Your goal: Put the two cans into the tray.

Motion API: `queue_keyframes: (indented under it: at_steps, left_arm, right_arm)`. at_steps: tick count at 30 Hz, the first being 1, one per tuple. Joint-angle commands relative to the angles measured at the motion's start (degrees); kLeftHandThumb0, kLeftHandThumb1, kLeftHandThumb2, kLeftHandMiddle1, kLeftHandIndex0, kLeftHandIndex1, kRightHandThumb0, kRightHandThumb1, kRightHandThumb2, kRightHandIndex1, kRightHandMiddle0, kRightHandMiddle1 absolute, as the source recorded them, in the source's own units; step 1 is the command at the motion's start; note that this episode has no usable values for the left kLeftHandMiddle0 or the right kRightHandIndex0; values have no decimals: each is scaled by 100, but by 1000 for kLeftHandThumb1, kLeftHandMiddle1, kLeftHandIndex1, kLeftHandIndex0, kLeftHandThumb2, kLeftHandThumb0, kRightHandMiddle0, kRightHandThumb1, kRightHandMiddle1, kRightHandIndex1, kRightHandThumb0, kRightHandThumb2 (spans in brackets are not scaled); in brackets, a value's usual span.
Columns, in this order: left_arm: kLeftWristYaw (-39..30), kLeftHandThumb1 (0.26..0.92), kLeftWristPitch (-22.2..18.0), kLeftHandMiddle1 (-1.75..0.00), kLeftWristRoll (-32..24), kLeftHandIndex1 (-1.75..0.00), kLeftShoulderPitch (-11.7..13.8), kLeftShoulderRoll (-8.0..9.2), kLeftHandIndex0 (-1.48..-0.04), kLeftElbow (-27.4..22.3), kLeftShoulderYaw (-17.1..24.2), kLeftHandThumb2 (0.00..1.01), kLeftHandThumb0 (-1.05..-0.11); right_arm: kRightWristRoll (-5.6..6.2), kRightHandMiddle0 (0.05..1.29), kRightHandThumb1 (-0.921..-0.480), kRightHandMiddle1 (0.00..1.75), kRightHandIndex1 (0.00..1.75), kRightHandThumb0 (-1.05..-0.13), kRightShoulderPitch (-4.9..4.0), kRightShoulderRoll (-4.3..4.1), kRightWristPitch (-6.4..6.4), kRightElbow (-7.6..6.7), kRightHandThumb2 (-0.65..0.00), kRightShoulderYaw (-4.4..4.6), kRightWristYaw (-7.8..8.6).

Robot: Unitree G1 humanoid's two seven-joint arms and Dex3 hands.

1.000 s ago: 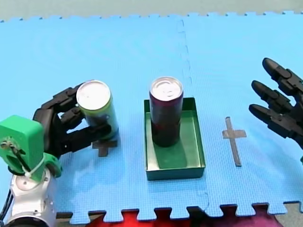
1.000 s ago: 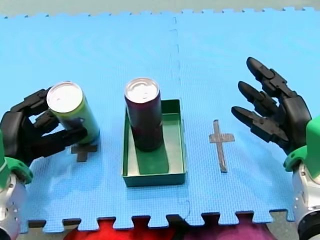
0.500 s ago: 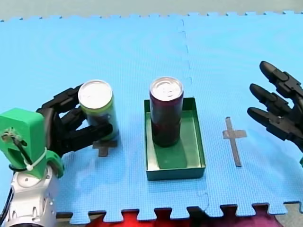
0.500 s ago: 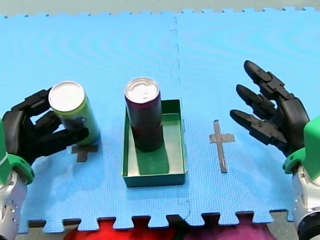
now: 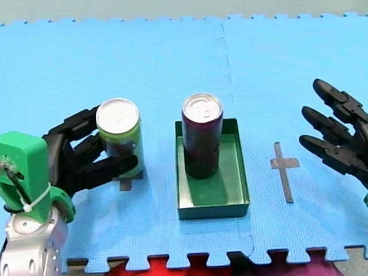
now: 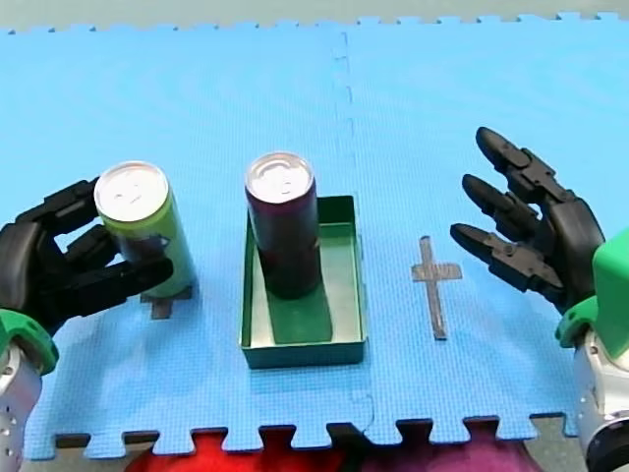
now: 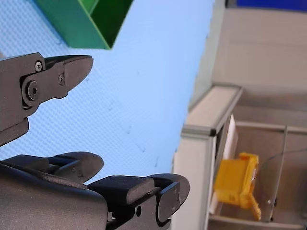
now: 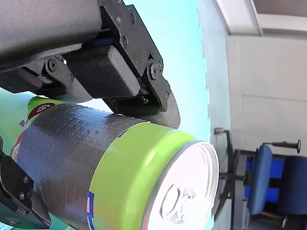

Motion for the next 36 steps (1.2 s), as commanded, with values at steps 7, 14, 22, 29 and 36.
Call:
queue_keyframes:
  at_steps: [7,14,22,29,36]
  left_arm:
    - [-24,759,256,-3,-167,0,280,-43,-1277,-802,-48,1,-368]
    - [-106,761,352,-1,-298,0,374,-66,-1272,-1027,-55,1,-365]
    - [-164,763,427,0,-420,0,539,-149,-1267,-1330,-118,1,-365]
    - [-197,764,376,0,-473,0,664,-196,-1263,-1537,-169,1,-366]
    - [-157,764,482,0,-503,0,804,-226,-1261,-1944,-226,0,-369]
  right_arm:
    - [87,335,-879,0,11,-1048,-68,7,-205,176,-4,-85,179]
    - [78,330,-884,0,10,-1048,-76,-13,-306,217,-5,-98,271]
    - [82,327,-894,0,11,-1048,-83,2,-305,237,-7,-111,277]
    - [73,325,-900,0,10,-1048,-94,11,-320,276,-8,-115,267]
    - [38,320,-910,0,7,-1048,-121,10,-313,322,-10,-104,234]
